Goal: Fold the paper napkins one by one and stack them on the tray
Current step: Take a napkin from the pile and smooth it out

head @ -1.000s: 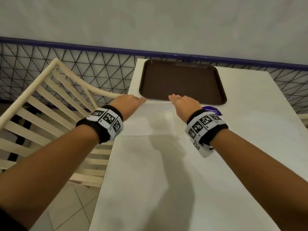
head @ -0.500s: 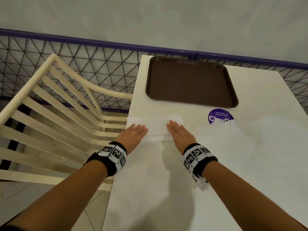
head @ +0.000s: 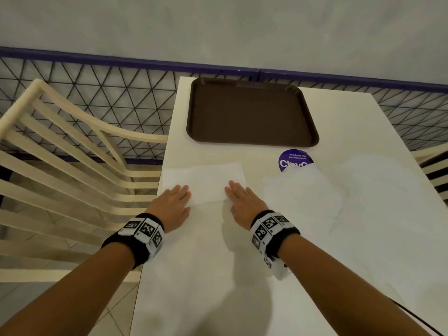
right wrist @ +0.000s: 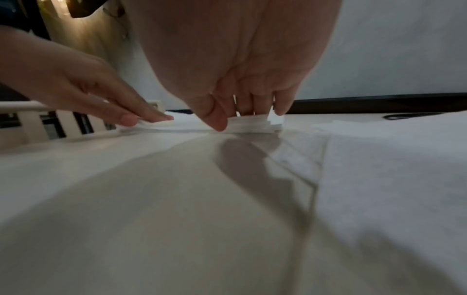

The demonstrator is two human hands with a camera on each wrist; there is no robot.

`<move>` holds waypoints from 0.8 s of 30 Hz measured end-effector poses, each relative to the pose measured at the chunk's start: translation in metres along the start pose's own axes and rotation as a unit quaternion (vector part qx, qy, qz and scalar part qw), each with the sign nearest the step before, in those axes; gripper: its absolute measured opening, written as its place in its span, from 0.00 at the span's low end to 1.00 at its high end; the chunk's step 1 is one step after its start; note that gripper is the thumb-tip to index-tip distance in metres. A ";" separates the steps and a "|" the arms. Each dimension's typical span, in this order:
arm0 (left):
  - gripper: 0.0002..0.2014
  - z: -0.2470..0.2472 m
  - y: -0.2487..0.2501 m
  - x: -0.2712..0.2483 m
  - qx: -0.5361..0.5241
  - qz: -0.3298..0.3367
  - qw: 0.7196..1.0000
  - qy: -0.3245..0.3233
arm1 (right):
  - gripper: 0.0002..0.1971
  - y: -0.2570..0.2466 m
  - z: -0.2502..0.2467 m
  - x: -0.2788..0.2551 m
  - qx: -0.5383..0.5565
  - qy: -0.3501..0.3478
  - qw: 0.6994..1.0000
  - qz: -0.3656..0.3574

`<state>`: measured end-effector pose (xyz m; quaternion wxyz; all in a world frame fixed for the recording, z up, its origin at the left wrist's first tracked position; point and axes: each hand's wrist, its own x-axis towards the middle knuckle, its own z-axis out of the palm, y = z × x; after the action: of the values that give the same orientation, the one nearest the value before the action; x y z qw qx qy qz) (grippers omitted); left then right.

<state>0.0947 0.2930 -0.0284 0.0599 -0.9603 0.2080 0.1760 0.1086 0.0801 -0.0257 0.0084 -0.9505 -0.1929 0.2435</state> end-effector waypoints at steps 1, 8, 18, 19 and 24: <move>0.25 -0.003 0.002 0.000 0.008 -0.002 1.000 0.017 | 0.28 0.006 0.000 -0.004 0.008 0.010 1.000 0.010; 0.14 -0.028 0.057 0.018 -0.047 0.074 0.982 0.168 | 0.26 0.085 0.012 -0.075 0.124 0.119 0.967 0.189; 0.19 -0.050 0.192 0.053 -0.072 0.187 0.975 0.095 | 0.29 0.208 0.053 -0.177 0.238 0.115 0.870 0.415; 0.20 -0.051 0.202 0.057 -0.064 0.191 0.976 0.088 | 0.29 0.217 0.055 -0.180 0.240 0.115 0.871 0.412; 0.20 -0.065 0.243 0.077 -0.034 0.192 0.978 0.067 | 0.25 0.261 0.051 -0.178 0.242 0.154 0.877 0.385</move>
<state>0.0780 0.0312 -0.0055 -0.0220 -0.9133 0.3863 0.1268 0.0359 -0.2313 -0.0171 0.1732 -0.9434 0.2571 0.1175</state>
